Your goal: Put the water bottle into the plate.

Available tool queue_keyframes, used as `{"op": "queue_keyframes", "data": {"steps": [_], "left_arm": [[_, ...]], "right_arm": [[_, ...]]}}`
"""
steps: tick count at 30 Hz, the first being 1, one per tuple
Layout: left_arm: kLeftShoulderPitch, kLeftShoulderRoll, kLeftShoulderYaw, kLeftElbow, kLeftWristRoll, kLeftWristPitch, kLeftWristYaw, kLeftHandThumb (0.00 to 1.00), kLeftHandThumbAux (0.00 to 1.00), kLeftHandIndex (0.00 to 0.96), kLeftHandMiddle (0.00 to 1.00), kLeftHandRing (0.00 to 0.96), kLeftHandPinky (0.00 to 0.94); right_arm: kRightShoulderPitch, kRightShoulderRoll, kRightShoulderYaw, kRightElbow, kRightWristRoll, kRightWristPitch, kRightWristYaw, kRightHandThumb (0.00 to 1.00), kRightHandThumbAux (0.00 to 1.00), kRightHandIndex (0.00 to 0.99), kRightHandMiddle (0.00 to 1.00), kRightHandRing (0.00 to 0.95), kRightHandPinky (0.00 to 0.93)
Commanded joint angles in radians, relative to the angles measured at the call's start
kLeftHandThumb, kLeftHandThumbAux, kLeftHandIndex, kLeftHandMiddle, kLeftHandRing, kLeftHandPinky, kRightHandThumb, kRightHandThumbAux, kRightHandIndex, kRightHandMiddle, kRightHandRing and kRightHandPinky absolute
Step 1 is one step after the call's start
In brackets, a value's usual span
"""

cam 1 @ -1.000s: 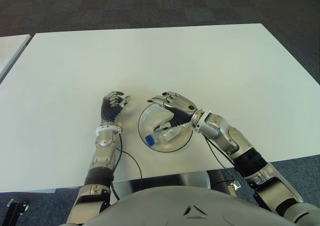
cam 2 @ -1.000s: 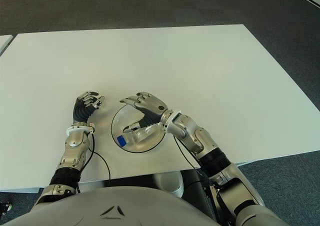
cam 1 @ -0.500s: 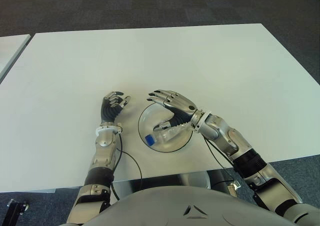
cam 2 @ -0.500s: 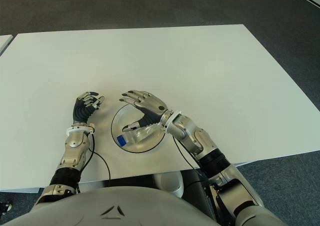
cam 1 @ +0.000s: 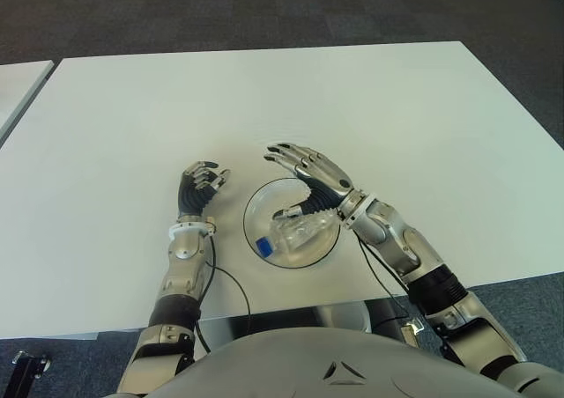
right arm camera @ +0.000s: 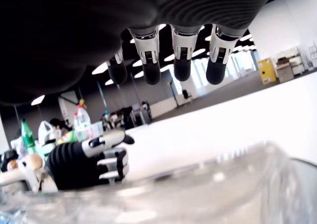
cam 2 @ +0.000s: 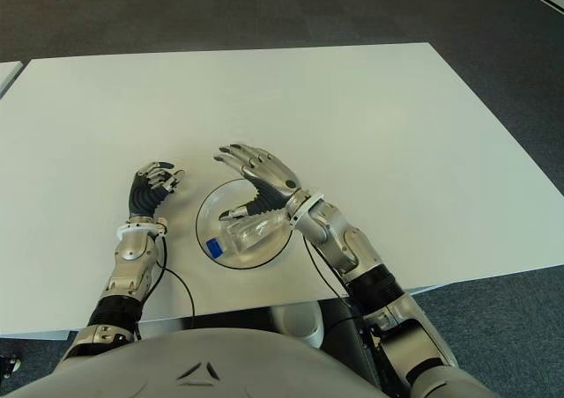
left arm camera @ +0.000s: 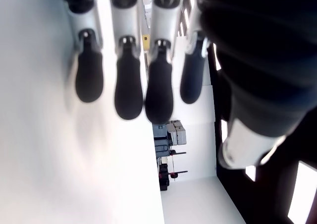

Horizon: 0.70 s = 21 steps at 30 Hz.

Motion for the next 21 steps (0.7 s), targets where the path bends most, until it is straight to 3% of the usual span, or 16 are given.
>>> {"op": "queue_keyframes", "data": {"steps": [1,5,12,15,21], "left_arm": [[0.007,-0.001,0.001,0.001,0.006,0.032,0.01,0.705,0.718,0.434,0.649,0.639,0.622],[0.009,-0.008,0.005,-0.009,-0.003,0.049,0.009,0.706,0.717,0.434,0.645,0.634,0.611],[0.007,-0.013,0.008,-0.003,-0.013,0.028,0.003,0.706,0.717,0.435,0.639,0.627,0.61],[0.006,-0.007,0.004,0.007,-0.009,0.005,-0.004,0.705,0.717,0.435,0.645,0.634,0.624],[0.0,-0.001,0.003,0.022,-0.008,0.003,-0.007,0.705,0.717,0.434,0.659,0.652,0.643]], "right_arm": [[0.034,0.024,-0.044,0.001,0.029,0.023,-0.052,0.126,0.435,0.0,0.0,0.0,0.0],[0.045,0.054,-0.073,0.02,0.041,0.021,-0.12,0.076,0.461,0.0,0.0,0.0,0.0],[0.052,0.115,-0.14,0.079,0.168,-0.015,-0.188,0.023,0.506,0.0,0.0,0.0,0.0],[0.063,0.146,-0.19,0.07,0.235,0.012,-0.204,0.042,0.543,0.0,0.0,0.0,0.0],[0.067,0.167,-0.239,0.073,0.242,0.053,-0.24,0.087,0.602,0.0,0.0,0.0,0.022]]}}
